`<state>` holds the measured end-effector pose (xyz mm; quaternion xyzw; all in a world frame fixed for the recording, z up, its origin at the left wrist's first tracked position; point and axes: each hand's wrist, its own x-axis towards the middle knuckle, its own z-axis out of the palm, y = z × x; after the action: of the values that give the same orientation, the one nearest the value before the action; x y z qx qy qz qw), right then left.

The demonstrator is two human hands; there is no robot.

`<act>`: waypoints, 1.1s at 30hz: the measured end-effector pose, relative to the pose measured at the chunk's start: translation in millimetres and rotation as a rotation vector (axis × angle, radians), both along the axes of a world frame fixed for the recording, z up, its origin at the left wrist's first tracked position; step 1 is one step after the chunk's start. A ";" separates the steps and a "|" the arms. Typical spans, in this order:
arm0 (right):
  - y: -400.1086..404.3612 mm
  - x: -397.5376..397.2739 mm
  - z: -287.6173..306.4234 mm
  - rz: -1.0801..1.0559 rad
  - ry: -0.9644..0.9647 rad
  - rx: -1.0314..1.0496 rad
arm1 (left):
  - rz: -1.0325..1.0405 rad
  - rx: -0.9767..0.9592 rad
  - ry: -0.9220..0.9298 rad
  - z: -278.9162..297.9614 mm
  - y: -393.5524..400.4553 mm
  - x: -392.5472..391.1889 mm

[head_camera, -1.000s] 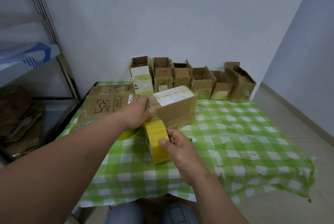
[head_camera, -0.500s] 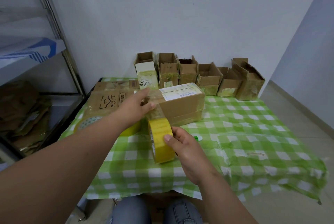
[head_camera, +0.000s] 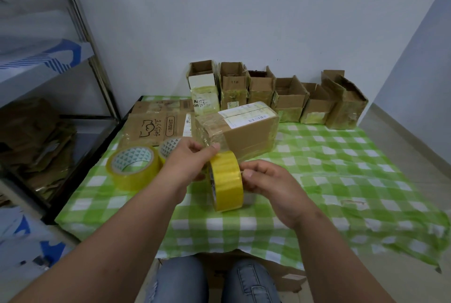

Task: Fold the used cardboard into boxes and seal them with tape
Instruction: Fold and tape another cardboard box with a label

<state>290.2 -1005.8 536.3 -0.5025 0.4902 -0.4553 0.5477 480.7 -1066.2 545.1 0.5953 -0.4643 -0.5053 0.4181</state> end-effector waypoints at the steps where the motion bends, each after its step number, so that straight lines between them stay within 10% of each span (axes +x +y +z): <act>1: -3.3 -3.8 -0.5 -0.061 0.074 0.004 | -0.005 0.023 0.027 -1.2 2.8 -1.8; 9: -21.7 -20.6 -22.8 0.016 1.355 0.005 | 0.023 0.119 0.265 0.4 19.5 -10.1; 14: -22.3 -23.0 -22.2 -0.071 1.398 -0.021 | 0.044 0.115 0.288 0.0 25.0 -11.7; 22: -29.0 -23.7 25.5 -0.266 0.832 -0.110 | 0.054 0.100 0.336 1.6 29.3 -14.2; 33: -43.3 11.4 49.1 -0.173 1.265 -0.446 | 0.079 0.055 0.308 4.1 31.9 -19.8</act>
<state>301.6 -1049.1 585.4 -0.7321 0.6492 -0.2061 -0.0001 460.9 -1034.2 549.1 0.5399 -0.3569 -0.5861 0.4875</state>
